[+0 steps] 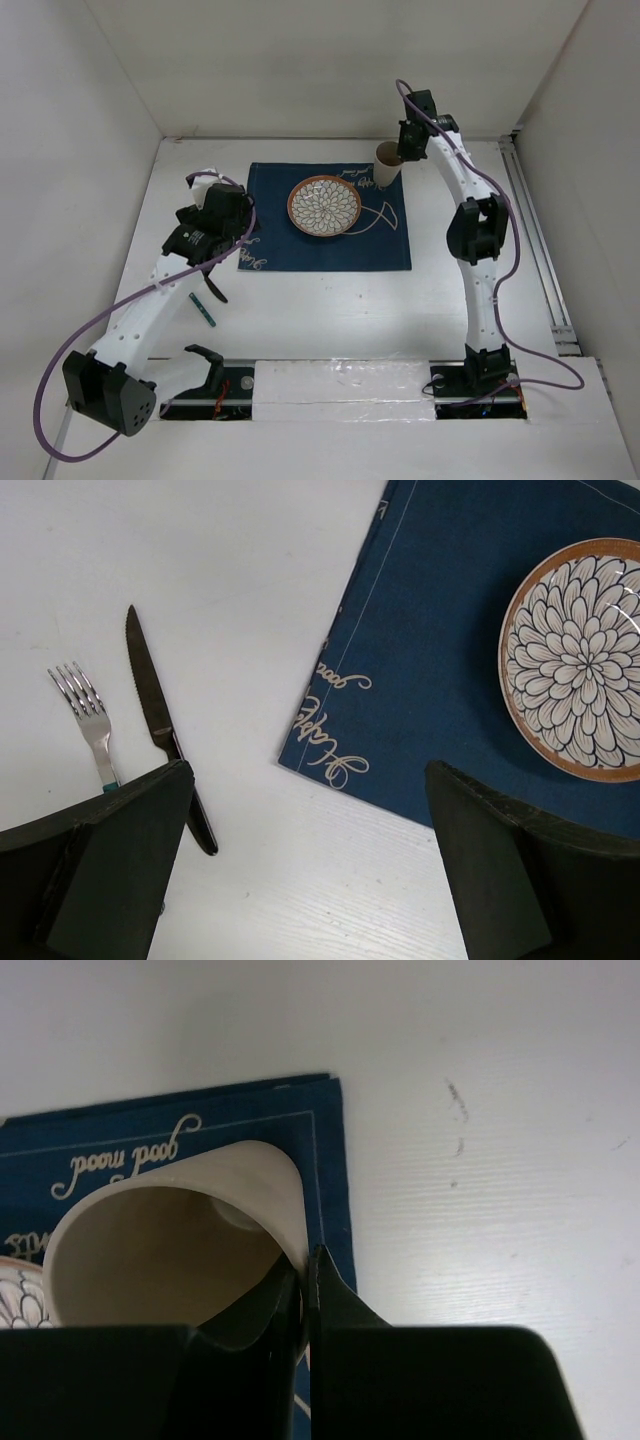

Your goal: Set the dinner table for one person

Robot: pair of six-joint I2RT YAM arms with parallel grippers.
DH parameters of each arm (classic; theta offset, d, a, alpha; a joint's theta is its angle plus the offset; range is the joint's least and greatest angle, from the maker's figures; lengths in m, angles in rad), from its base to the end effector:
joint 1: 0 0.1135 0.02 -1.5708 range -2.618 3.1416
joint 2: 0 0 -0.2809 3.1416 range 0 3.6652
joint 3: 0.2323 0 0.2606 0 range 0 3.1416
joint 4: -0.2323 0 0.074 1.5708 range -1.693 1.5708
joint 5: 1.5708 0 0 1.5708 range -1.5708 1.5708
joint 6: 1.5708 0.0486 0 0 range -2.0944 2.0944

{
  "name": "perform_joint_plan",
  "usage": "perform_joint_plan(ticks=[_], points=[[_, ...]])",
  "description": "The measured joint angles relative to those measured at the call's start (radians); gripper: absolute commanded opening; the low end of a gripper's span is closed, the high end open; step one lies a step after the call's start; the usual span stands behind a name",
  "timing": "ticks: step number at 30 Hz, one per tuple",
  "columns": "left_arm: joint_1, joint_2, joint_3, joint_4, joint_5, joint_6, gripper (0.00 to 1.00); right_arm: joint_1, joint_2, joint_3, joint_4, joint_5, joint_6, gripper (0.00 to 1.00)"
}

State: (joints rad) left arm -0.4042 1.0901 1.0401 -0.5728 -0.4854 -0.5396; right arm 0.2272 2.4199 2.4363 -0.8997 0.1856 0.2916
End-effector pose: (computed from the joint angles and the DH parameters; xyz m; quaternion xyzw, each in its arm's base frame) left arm 0.2309 -0.0741 0.3416 -0.1679 0.8543 -0.0110 0.4918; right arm 0.5483 0.1176 0.2691 0.0614 0.9360 0.0017 0.3467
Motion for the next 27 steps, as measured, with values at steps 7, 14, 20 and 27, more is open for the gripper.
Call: perform_joint_plan(ticks=[7, 14, 20, 27], points=[[0.000, 0.013, 0.000, 0.000, -0.002, 0.000, 0.99, -0.018, 0.016, 0.009, 0.034, -0.047, -0.002, 0.59], [0.000, 0.020, 0.000, 0.000, -0.002, 0.000, 0.99, -0.016, 0.017, 0.050, 0.049, -0.090, -0.003, 1.00], [0.000, 0.022, 0.000, -0.001, -0.011, -0.001, 0.99, -0.016, -0.050, 0.065, 0.089, -0.114, 0.006, 1.00], [0.000, 0.038, 0.000, -0.031, -0.080, -0.046, 0.99, 0.021, -0.418, -0.200, 0.195, -0.023, -0.002, 1.00]])
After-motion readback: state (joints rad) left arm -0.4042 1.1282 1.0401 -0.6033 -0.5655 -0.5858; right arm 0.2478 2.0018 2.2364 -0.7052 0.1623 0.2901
